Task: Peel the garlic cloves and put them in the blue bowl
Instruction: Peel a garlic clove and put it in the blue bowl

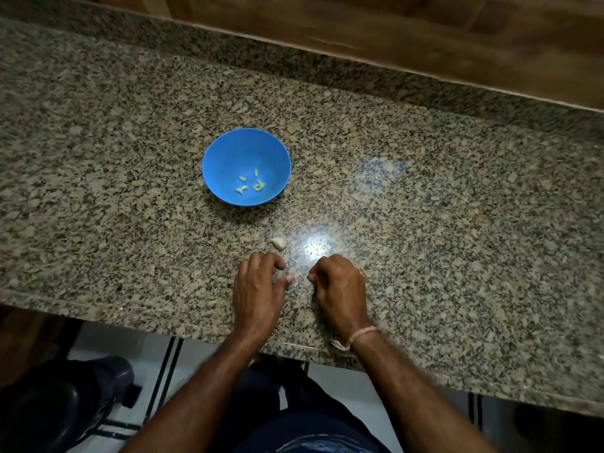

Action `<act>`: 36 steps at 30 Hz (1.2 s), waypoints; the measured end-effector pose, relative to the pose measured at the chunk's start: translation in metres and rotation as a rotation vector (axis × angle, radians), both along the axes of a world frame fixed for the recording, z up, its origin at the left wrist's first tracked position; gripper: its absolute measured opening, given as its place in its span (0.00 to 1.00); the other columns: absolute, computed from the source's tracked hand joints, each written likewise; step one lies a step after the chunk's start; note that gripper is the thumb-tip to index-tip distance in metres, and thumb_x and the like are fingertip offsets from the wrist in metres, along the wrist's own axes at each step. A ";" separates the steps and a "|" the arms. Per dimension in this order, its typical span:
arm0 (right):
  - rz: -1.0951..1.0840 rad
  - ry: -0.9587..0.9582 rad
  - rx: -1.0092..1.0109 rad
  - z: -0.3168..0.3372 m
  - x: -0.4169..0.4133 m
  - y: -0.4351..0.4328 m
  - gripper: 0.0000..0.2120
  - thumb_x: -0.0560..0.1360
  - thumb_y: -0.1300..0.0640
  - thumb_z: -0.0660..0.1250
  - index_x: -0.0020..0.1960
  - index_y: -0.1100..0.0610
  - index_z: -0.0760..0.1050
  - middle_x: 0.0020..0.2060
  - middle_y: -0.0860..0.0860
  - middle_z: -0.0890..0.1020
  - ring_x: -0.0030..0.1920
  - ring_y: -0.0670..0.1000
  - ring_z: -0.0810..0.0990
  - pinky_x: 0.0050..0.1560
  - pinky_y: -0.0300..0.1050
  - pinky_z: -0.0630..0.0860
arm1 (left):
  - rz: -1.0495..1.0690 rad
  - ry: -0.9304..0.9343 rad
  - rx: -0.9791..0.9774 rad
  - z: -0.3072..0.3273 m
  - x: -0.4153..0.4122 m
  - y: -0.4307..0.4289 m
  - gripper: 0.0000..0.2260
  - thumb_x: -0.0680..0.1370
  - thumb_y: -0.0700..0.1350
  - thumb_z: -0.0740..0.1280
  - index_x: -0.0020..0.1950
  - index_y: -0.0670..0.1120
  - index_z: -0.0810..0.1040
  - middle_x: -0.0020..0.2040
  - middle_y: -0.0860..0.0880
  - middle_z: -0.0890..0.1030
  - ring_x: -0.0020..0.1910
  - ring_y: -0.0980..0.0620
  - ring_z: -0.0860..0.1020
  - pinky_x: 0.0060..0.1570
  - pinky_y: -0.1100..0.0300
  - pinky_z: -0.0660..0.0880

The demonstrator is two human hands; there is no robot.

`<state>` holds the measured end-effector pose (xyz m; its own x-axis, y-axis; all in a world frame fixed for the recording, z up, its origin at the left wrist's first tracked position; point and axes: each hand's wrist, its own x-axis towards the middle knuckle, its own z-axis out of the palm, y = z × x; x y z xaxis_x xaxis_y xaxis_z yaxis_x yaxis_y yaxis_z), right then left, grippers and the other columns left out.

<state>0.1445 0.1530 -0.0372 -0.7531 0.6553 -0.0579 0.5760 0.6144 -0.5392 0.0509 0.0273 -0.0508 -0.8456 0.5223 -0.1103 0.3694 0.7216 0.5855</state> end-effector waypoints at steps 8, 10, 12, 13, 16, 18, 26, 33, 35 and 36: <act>-0.121 -0.092 -0.058 0.006 -0.015 -0.004 0.10 0.77 0.61 0.74 0.40 0.52 0.78 0.37 0.46 0.78 0.38 0.45 0.75 0.36 0.31 0.62 | -0.080 -0.054 0.001 0.004 -0.009 -0.004 0.09 0.77 0.52 0.74 0.52 0.56 0.75 0.50 0.57 0.72 0.52 0.55 0.67 0.43 0.56 0.67; -0.156 -0.108 -0.048 0.009 -0.017 -0.007 0.10 0.77 0.61 0.74 0.39 0.51 0.78 0.36 0.45 0.79 0.37 0.44 0.76 0.36 0.33 0.69 | -0.075 -0.101 -0.015 0.008 -0.011 -0.005 0.09 0.78 0.52 0.74 0.52 0.57 0.75 0.51 0.57 0.72 0.53 0.55 0.68 0.42 0.56 0.68; -0.189 -0.104 -0.100 0.012 -0.019 -0.008 0.10 0.76 0.60 0.75 0.39 0.51 0.79 0.33 0.42 0.79 0.34 0.41 0.77 0.36 0.35 0.74 | -0.059 -0.174 -0.008 0.012 -0.013 -0.004 0.07 0.78 0.51 0.73 0.52 0.57 0.77 0.51 0.58 0.74 0.54 0.55 0.69 0.43 0.56 0.68; -0.212 -0.077 -0.190 0.015 -0.019 -0.009 0.10 0.75 0.59 0.76 0.38 0.51 0.79 0.31 0.41 0.79 0.33 0.38 0.77 0.35 0.32 0.74 | -0.062 -0.226 0.027 0.014 -0.015 -0.003 0.05 0.79 0.51 0.73 0.52 0.57 0.78 0.50 0.59 0.77 0.53 0.56 0.71 0.43 0.56 0.68; -0.351 0.124 -0.632 0.025 -0.012 -0.015 0.08 0.72 0.57 0.80 0.40 0.57 0.82 0.36 0.49 0.86 0.37 0.44 0.85 0.40 0.37 0.81 | -0.024 -0.470 0.202 0.023 -0.020 -0.001 0.02 0.81 0.49 0.71 0.52 0.53 0.83 0.48 0.57 0.84 0.47 0.59 0.80 0.41 0.62 0.74; -0.458 0.247 -0.898 0.034 -0.005 -0.023 0.09 0.73 0.59 0.79 0.46 0.64 0.82 0.40 0.55 0.87 0.40 0.53 0.86 0.44 0.46 0.85 | 0.000 -0.569 0.283 0.030 -0.018 -0.002 0.03 0.81 0.48 0.71 0.49 0.51 0.84 0.44 0.54 0.86 0.45 0.58 0.83 0.43 0.61 0.78; -0.522 0.454 -1.282 0.044 0.001 -0.032 0.08 0.76 0.67 0.73 0.55 0.66 0.82 0.49 0.58 0.88 0.45 0.50 0.86 0.50 0.42 0.83 | 0.130 -0.777 0.419 0.040 -0.013 -0.004 0.06 0.80 0.47 0.72 0.49 0.45 0.85 0.43 0.48 0.87 0.47 0.47 0.86 0.50 0.52 0.83; -0.327 0.319 -1.034 0.040 0.002 -0.029 0.12 0.80 0.57 0.71 0.51 0.68 0.80 0.37 0.52 0.82 0.35 0.46 0.79 0.37 0.35 0.77 | 0.090 -0.664 0.427 0.044 -0.017 -0.006 0.04 0.80 0.44 0.73 0.48 0.45 0.86 0.43 0.49 0.87 0.46 0.52 0.86 0.50 0.57 0.83; -0.306 0.332 -1.073 0.040 0.001 -0.028 0.13 0.81 0.57 0.70 0.52 0.69 0.79 0.37 0.52 0.81 0.34 0.45 0.78 0.36 0.35 0.77 | 0.094 -0.658 0.423 0.045 -0.017 -0.006 0.05 0.80 0.44 0.72 0.49 0.44 0.86 0.43 0.49 0.87 0.47 0.51 0.86 0.50 0.57 0.83; -0.291 0.332 -1.070 0.040 0.000 -0.028 0.13 0.82 0.57 0.69 0.52 0.69 0.79 0.38 0.53 0.81 0.35 0.45 0.78 0.36 0.35 0.76 | 0.088 -0.650 0.412 0.044 -0.017 -0.006 0.05 0.80 0.45 0.72 0.49 0.44 0.86 0.43 0.49 0.87 0.46 0.50 0.86 0.49 0.58 0.83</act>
